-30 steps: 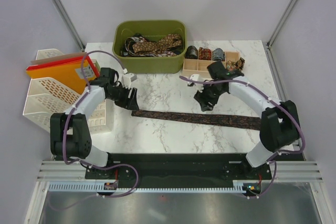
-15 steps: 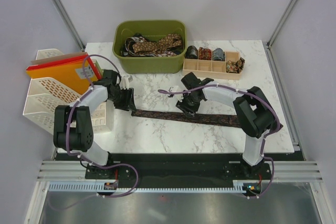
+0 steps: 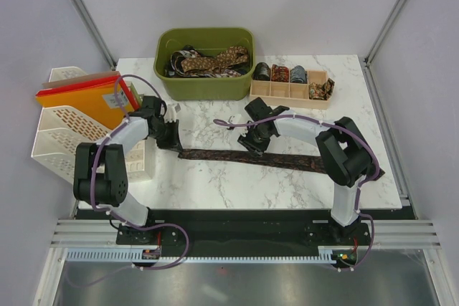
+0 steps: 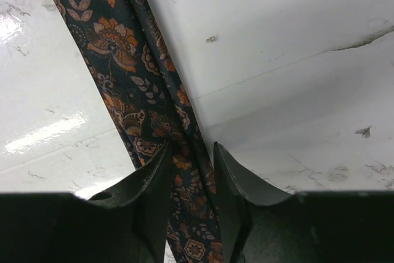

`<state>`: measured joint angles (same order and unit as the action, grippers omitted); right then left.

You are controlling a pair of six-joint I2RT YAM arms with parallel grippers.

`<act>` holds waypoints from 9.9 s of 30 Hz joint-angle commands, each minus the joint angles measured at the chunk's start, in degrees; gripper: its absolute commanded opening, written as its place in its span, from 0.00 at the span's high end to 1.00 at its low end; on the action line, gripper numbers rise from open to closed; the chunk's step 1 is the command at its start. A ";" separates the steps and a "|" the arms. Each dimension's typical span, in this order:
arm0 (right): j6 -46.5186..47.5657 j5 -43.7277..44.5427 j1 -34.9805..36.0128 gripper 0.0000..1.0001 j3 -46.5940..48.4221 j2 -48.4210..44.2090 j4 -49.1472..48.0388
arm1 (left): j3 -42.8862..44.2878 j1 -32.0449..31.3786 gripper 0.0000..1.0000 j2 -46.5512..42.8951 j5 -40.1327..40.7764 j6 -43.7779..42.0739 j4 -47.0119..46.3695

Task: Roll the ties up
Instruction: Roll the tie at the center of the board.

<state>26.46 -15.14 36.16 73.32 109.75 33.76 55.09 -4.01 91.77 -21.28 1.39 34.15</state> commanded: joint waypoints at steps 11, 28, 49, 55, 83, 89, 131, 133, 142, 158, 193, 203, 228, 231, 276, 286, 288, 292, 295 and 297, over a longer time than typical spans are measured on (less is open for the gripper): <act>-12.91 -13.67 -0.13 0.46 5.25 -6.39 -1.24 | 8.10 -10.30 0.98 -4.14 2.73 10.20 5.49; -48.33 -27.49 -4.52 0.45 -10.38 -7.81 -35.75 | 11.71 -20.24 0.95 7.01 0.80 25.41 -0.48; -60.38 -20.46 -1.01 0.55 -15.31 -3.40 -47.21 | 13.99 -20.51 0.91 15.46 -5.88 33.94 -5.23; -60.29 -18.79 -0.48 0.54 -17.16 -3.67 -47.47 | 13.38 -20.34 0.91 15.72 -6.84 34.21 -5.67; -63.46 -13.60 0.93 1.00 -15.05 0.55 -43.96 | 9.51 -14.19 0.26 8.79 -12.82 30.98 -7.61; -63.37 -14.92 0.40 1.00 -14.87 0.55 -43.07 | 6.97 -10.49 0.01 -5.26 -11.68 12.56 -9.80; -72.60 -20.02 0.05 0.98 -19.09 2.04 -55.66 | -6.40 -15.50 0.34 0.17 -13.61 -69.76 -13.06; -71.73 -19.50 0.14 0.98 -18.83 2.22 -54.59 | -6.49 -15.68 0.34 0.43 -13.44 -70.03 -13.15; -67.94 -16.86 0.14 0.97 -14.35 5.56 -47.83 | -4.99 -16.20 0.57 1.23 -13.96 -69.42 -11.22; -66.98 -17.03 1.98 0.99 -12.76 6.96 -45.98 | -3.25 -18.75 0.67 -4.23 -14.49 -63.18 -6.82; -71.11 -26.09 -3.12 0.49 -16.28 -1.13 -48.43 | 1.25 -26.14 0.68 8.69 -7.64 -61.94 -4.36; -73.74 -22.66 -0.66 0.51 -15.58 3.18 -51.96 | 1.33 -26.14 0.66 8.43 -8.43 -62.30 -4.01; -67.42 -19.41 -4.61 1.00 -14.08 7.40 -37.10 | 1.86 -19.37 0.31 2.36 -14.31 -63.44 -3.65; -66.63 -19.41 -4.52 1.00 -13.82 7.32 -36.14 | 3.18 -20.24 0.30 3.94 -15.11 -62.48 -4.09; -67.42 -20.99 -2.68 1.00 -14.08 6.88 -35.08 | 1.68 -28.07 0.63 1.83 -15.02 -54.74 -10.24; -67.85 -22.22 -2.68 1.00 -14.61 6.53 -36.66 | 5.20 -32.20 0.61 7.02 -12.47 -48.15 -12.53; -68.38 -23.18 -2.68 1.00 -14.96 6.26 -37.97 | 6.07 -32.72 0.61 8.33 -11.43 -47.80 -12.44; -69.26 -24.76 -2.85 1.00 -14.78 6.09 -39.03 | 8.10 -33.60 0.60 10.45 -9.75 -47.97 -10.34; -69.09 -26.16 -3.38 0.98 -14.70 5.03 -39.21 | 7.93 -34.22 0.61 11.59 -6.77 -49.72 -7.53; -69.00 -26.70 -3.64 0.92 -14.61 3.81 -39.12 | 6.88 -34.22 0.61 11.51 -4.93 -49.64 -6.64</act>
<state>-43.20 -40.53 32.49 58.85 114.39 -3.22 62.19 -36.77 101.01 -29.71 -48.23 26.50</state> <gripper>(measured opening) 0.047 0.394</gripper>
